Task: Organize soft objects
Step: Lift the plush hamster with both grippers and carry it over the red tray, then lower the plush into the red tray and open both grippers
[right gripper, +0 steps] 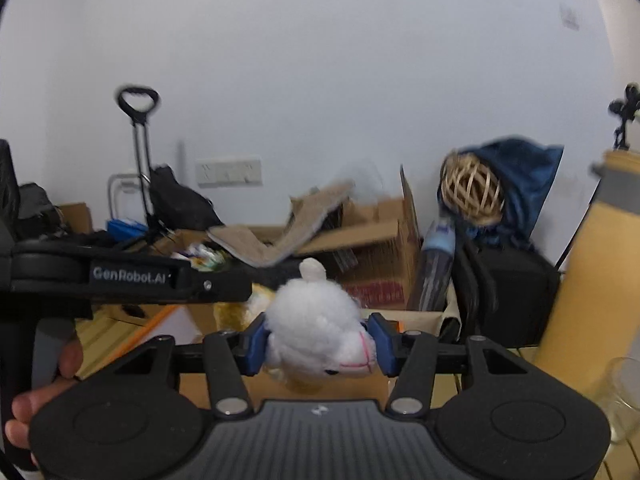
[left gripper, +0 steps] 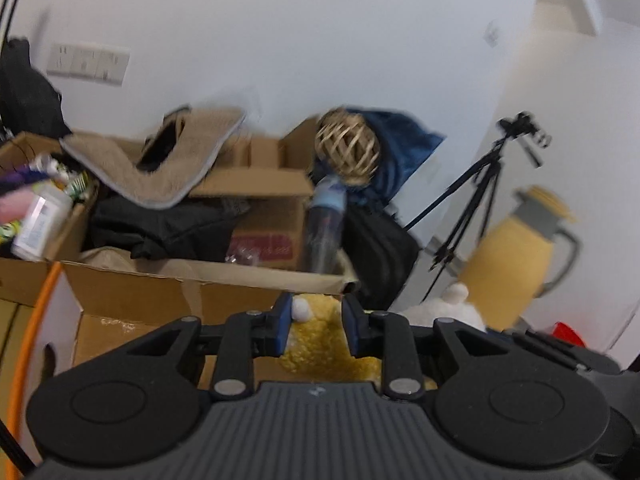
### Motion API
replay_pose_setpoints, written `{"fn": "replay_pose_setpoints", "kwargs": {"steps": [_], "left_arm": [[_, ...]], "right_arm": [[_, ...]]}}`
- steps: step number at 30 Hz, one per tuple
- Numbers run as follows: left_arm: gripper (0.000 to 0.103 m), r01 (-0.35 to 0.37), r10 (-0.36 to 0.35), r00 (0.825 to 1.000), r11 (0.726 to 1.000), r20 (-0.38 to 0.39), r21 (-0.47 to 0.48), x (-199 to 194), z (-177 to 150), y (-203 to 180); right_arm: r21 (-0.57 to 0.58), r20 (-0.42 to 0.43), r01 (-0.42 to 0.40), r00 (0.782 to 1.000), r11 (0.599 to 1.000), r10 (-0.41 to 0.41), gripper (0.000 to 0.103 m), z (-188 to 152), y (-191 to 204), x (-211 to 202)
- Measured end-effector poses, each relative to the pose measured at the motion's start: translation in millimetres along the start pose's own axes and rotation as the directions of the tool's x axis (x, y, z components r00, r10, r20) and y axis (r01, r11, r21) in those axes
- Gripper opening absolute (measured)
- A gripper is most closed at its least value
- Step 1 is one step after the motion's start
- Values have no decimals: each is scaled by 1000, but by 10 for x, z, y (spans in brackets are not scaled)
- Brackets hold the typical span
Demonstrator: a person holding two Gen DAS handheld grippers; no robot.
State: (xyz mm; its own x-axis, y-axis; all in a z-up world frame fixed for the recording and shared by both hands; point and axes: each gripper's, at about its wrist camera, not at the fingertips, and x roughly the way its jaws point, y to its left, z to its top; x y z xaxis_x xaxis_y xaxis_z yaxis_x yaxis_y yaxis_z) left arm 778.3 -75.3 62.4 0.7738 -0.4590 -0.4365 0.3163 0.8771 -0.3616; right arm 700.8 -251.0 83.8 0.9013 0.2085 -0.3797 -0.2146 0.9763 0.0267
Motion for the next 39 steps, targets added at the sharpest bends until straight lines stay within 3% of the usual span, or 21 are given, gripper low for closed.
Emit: {"fn": "replay_pose_setpoints", "kwargs": {"steps": [5,9,13,17,19,22,25,28,34,39], "left_arm": [[27,-66,64,995,997,-79,-32,688,29,271],[28,-88,85,988,996,-127,-17,994,77,322],[29,-101,101,983,995,-155,4,1105,29,326],[39,-104,103,981,995,-166,7,1039,-21,340],[40,-114,116,979,993,-167,17,966,-28,317],[43,-117,120,980,993,-160,30,794,8,284],[46,-134,137,981,990,-138,35,573,103,239],[49,-142,147,983,989,-110,50,271,219,140],[62,-158,160,987,981,-11,116,-575,446,-157],[76,-187,179,982,965,60,184,-1355,345,-413]], "right_arm": [[-55,-73,22,997,998,-26,51,27,-117,813],[-130,-105,40,993,991,-54,50,10,-155,1230],[-267,-119,48,989,962,-83,51,-24,-131,1418],[-371,-187,38,976,928,-115,56,-143,-101,1519],[-384,-211,47,968,922,-137,60,-216,-99,1507],[-312,-280,17,954,950,-109,65,-263,-162,1469],[-279,-303,16,947,960,-104,78,-278,-159,1370],[-253,-315,7,945,968,-89,76,-251,-133,1256],[-188,-242,53,965,981,-98,76,169,-104,654],[-198,-142,77,984,977,-106,80,525,17,-191]]}}
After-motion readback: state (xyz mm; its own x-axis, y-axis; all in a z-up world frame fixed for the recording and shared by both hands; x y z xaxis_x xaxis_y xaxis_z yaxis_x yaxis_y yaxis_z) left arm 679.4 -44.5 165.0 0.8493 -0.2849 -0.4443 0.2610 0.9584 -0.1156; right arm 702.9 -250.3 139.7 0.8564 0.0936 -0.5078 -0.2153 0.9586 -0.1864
